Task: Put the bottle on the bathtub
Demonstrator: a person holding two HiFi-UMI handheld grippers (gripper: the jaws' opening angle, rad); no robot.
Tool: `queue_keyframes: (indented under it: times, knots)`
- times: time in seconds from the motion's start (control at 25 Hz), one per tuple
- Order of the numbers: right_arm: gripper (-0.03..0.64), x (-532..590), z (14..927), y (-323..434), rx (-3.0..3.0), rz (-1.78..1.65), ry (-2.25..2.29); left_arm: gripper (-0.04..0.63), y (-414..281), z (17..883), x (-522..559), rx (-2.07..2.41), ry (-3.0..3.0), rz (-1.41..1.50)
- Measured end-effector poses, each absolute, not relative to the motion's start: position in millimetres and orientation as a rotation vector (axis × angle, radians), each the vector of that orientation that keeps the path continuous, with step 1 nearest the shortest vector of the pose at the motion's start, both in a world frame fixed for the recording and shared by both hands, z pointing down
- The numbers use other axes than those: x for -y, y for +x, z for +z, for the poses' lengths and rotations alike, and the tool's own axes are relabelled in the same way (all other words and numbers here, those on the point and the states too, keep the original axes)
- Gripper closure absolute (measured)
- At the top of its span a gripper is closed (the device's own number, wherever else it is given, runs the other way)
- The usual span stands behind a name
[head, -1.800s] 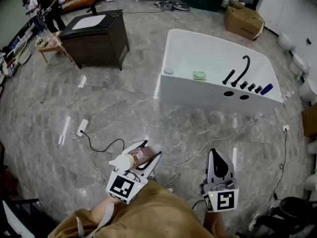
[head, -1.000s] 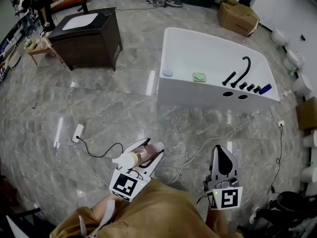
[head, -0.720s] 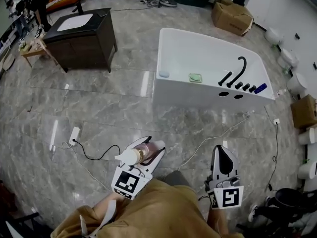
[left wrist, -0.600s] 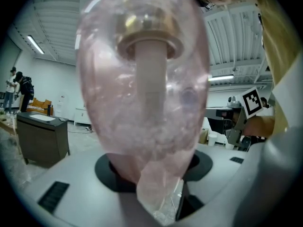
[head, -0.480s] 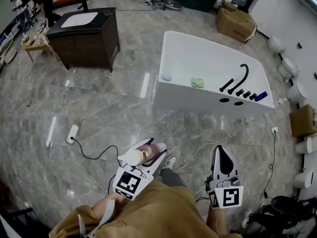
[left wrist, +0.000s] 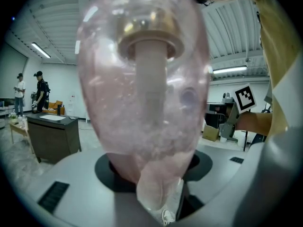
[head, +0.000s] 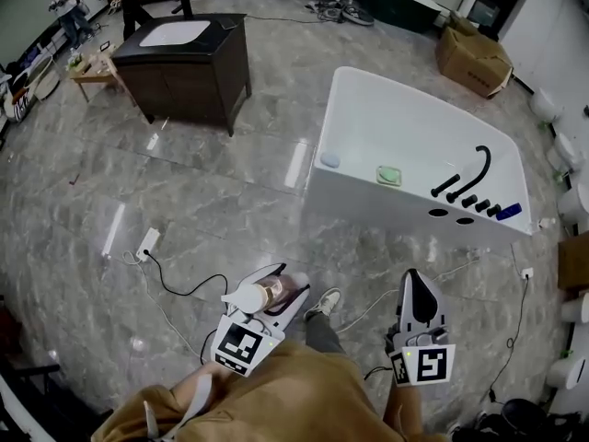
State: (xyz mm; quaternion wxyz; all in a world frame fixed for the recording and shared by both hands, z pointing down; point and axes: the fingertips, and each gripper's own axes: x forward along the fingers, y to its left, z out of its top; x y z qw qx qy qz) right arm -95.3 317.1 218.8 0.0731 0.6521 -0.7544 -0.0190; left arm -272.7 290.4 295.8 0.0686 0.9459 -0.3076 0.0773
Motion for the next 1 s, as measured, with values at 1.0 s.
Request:
queue_keyframes:
  times: [1.0]
  knots:
    - [0.611, -134, 229, 104, 2.422, -0.008, 1.931, 0.368, -106, 263, -104, 1.152, 2.832, 0.313]
